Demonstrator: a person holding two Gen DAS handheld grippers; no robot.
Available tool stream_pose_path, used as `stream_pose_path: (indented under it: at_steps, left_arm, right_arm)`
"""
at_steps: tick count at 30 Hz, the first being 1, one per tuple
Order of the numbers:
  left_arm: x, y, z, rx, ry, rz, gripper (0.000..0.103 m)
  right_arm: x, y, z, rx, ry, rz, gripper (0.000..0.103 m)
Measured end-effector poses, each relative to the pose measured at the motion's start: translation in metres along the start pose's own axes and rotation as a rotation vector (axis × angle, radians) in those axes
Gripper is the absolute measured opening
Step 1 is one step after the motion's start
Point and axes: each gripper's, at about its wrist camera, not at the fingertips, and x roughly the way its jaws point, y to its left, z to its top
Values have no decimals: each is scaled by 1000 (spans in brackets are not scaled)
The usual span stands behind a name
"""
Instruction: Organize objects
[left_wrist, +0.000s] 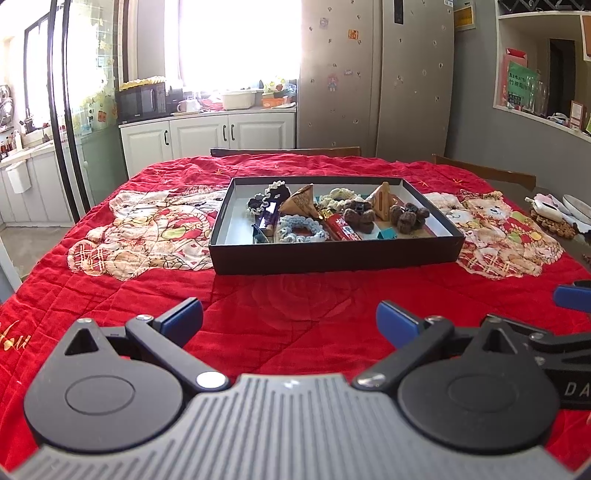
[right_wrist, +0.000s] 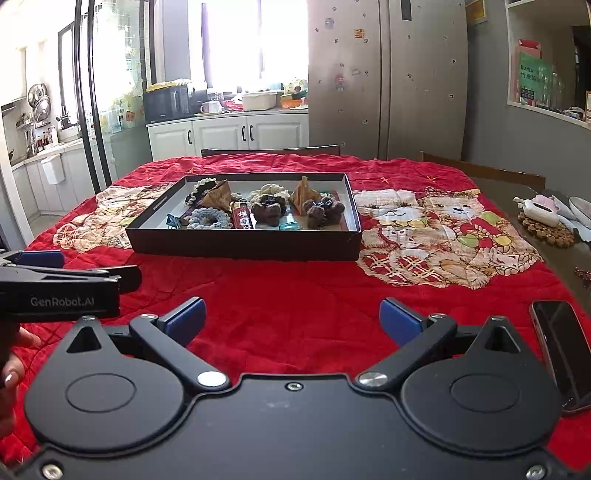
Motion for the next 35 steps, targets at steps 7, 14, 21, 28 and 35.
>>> stream_pose_path:
  at_steps: [7,14,21,28,35]
  left_arm:
    - [4,2,-2,-15,29,-13,103]
    - [5,-4,-5,19,31,-14,103]
    - [7,-3,-6,13,37,-9,103]
    - [11,-2,-8,6,61,-22,103]
    - [14,-1,-11,1,66,-48,103]
  right_arm:
    - [4,1,-2,-1,16,-8,102]
    - [7,-1,-4,5,31,-20,102]
    - [9,-2,-5,10,36,-23,102]
    - [10,-2,-6,7,40,-24,102]
    - [14,-1,-7,5,48,-28,102]
